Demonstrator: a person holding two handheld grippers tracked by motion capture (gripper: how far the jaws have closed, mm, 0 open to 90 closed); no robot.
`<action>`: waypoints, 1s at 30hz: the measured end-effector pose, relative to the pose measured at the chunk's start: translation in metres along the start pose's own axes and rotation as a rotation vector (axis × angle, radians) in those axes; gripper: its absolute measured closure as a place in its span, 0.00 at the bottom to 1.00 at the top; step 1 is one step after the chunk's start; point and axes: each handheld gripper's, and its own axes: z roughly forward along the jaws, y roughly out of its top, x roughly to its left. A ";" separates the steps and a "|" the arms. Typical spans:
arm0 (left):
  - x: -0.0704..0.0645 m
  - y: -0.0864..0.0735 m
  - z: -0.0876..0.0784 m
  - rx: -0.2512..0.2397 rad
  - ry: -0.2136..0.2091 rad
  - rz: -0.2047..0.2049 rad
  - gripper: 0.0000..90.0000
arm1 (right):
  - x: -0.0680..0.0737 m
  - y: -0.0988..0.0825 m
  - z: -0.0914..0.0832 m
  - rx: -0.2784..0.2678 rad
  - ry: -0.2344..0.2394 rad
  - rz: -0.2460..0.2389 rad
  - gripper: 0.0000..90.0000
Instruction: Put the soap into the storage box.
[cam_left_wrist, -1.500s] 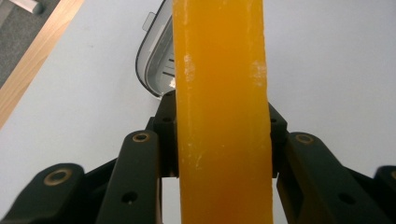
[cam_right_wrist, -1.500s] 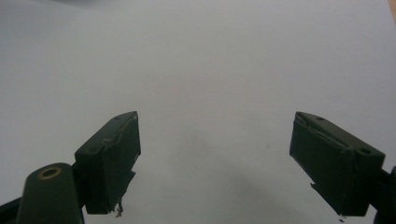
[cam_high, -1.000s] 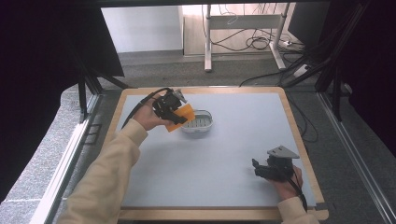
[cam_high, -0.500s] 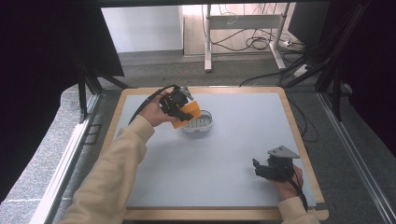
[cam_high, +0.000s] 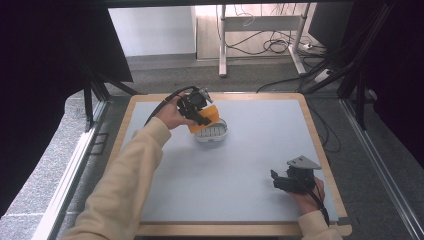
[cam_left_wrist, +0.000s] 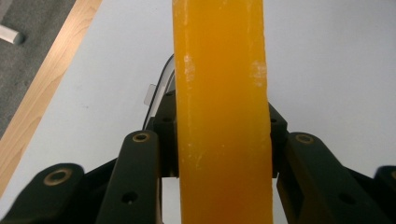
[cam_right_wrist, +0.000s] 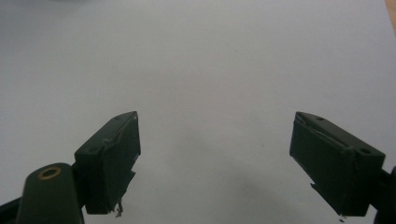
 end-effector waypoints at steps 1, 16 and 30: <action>0.001 0.001 0.001 -0.001 -0.007 -0.001 0.69 | 0.000 0.000 0.000 -0.002 -0.001 0.002 0.18; 0.014 0.010 0.025 0.039 -0.046 0.038 0.69 | -0.001 -0.001 0.001 0.000 -0.002 0.004 0.18; 0.020 0.020 0.048 0.058 -0.075 0.071 0.69 | -0.003 -0.001 0.001 0.005 -0.003 0.008 0.18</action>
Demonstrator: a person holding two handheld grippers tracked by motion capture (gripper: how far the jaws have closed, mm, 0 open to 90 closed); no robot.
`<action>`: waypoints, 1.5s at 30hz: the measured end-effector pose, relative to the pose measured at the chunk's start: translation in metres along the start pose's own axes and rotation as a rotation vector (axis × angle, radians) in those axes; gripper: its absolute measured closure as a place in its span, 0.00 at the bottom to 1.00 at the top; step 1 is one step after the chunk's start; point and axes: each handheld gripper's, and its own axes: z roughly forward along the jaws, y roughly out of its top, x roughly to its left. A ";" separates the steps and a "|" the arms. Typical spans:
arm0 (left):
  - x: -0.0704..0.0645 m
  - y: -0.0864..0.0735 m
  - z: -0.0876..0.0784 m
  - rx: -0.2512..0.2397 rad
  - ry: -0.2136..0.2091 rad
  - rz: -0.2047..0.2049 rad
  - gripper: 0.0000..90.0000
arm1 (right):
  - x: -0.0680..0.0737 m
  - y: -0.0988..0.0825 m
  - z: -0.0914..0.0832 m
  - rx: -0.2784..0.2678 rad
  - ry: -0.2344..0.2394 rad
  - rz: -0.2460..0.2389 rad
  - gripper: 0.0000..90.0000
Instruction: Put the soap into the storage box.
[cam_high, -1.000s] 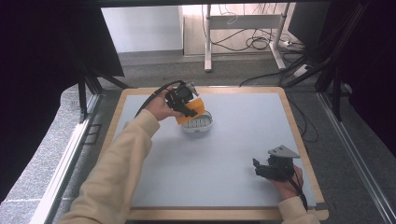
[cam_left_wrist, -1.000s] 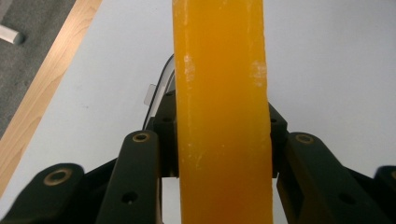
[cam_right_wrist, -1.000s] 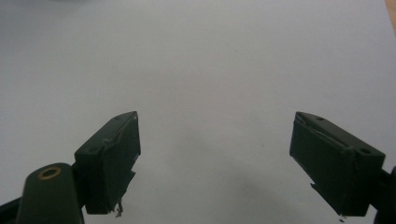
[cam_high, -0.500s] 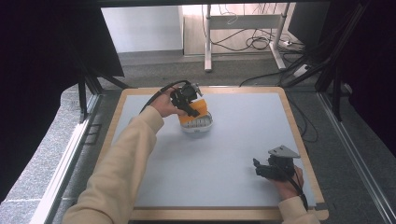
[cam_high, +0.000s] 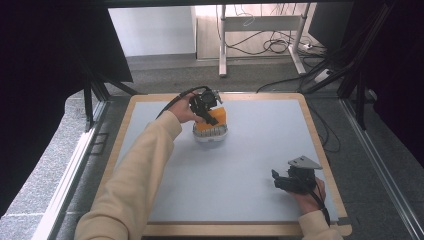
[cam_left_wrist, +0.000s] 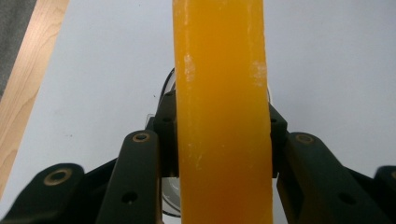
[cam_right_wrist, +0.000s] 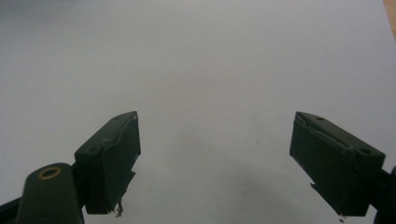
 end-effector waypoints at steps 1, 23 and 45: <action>0.000 0.000 0.001 0.007 -0.002 0.009 0.69 | 0.000 0.000 0.000 0.001 -0.003 0.000 0.18; 0.011 -0.009 0.031 0.055 -0.071 0.067 0.69 | 0.000 -0.001 0.002 0.013 -0.012 -0.003 0.18; 0.008 -0.005 0.001 -0.078 0.130 -0.027 0.30 | 0.001 -0.001 0.003 0.016 -0.015 -0.007 0.18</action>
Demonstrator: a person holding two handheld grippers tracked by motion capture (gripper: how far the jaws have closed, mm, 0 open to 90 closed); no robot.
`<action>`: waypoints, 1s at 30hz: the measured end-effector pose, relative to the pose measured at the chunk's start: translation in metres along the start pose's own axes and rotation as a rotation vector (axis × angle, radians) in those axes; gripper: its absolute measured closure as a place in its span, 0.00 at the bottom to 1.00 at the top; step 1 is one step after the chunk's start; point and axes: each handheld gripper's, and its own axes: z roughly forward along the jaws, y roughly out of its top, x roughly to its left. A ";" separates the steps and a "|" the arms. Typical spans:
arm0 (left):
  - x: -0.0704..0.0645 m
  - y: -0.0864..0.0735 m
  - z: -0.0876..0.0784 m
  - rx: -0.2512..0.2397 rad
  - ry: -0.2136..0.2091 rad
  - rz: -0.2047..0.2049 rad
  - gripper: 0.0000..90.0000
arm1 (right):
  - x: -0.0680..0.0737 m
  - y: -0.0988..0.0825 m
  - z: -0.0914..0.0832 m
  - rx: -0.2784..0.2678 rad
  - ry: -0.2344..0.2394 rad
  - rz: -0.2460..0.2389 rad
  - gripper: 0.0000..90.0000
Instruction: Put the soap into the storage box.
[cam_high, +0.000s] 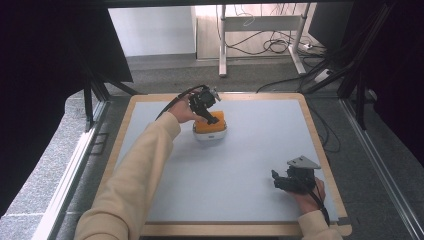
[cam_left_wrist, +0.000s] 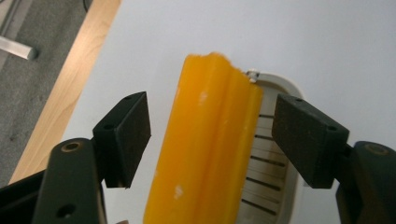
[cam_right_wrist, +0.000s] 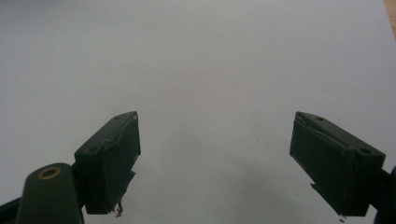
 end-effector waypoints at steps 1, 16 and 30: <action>0.000 0.000 -0.003 -0.004 0.003 -0.006 0.30 | 0.000 0.000 0.000 0.001 0.001 0.001 0.18; -0.016 -0.034 -0.043 -0.120 -0.011 -0.184 0.31 | -0.001 0.003 0.001 -0.019 -0.001 0.013 0.18; -0.064 -0.085 -0.075 -0.167 0.043 -0.233 0.31 | 0.003 0.004 -0.004 -0.022 0.002 -0.003 0.18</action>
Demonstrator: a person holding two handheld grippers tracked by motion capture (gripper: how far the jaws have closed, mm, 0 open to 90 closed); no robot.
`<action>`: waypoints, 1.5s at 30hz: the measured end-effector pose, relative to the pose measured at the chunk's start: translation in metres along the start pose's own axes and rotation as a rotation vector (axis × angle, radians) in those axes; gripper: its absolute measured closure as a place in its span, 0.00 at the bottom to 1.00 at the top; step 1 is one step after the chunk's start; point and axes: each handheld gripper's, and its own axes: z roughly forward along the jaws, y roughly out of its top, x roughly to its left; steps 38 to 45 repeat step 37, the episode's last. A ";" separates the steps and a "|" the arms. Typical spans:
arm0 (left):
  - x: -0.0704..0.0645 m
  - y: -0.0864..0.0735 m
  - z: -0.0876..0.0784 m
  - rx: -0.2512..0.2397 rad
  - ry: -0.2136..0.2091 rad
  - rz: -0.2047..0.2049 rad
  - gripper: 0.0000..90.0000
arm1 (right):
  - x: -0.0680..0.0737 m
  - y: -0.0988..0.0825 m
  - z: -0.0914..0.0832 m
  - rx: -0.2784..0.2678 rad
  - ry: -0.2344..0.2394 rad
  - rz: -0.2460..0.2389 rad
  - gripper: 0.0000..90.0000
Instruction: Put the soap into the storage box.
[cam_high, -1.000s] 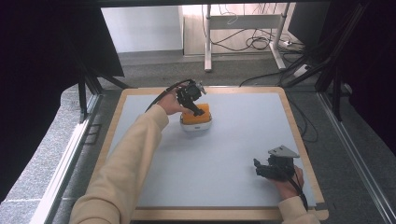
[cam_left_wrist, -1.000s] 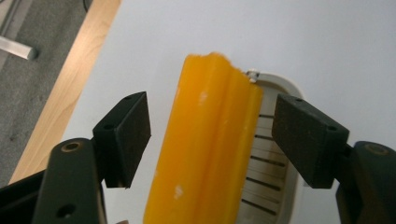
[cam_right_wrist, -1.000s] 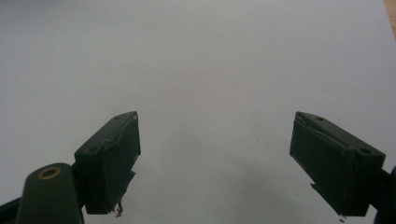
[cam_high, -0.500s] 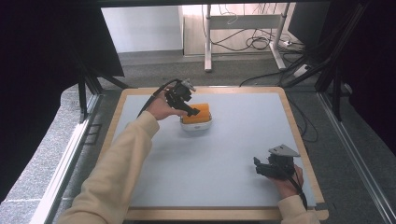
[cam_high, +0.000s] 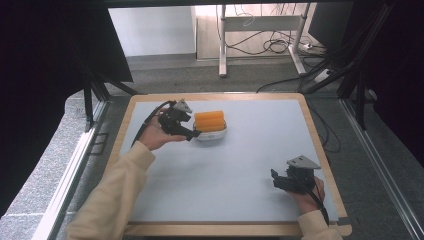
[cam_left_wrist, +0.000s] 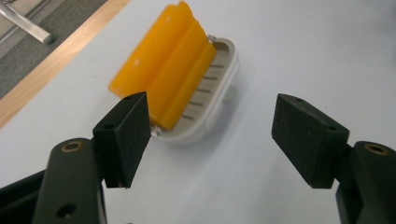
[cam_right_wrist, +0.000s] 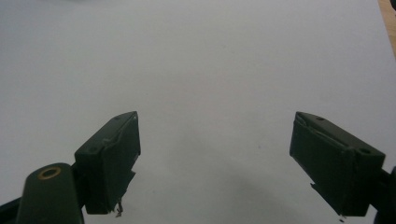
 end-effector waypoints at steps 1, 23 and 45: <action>-0.003 -0.005 -0.004 -0.006 0.003 -0.005 0.31 | 0.000 0.000 0.000 -0.002 -0.001 0.000 0.18; -0.040 -0.118 -0.037 -0.037 0.028 -0.157 0.30 | -0.001 0.000 0.002 0.014 -0.007 -0.001 0.18; -0.046 -0.120 -0.036 0.001 0.055 -0.145 0.30 | -0.002 -0.002 0.002 0.008 -0.015 0.011 0.18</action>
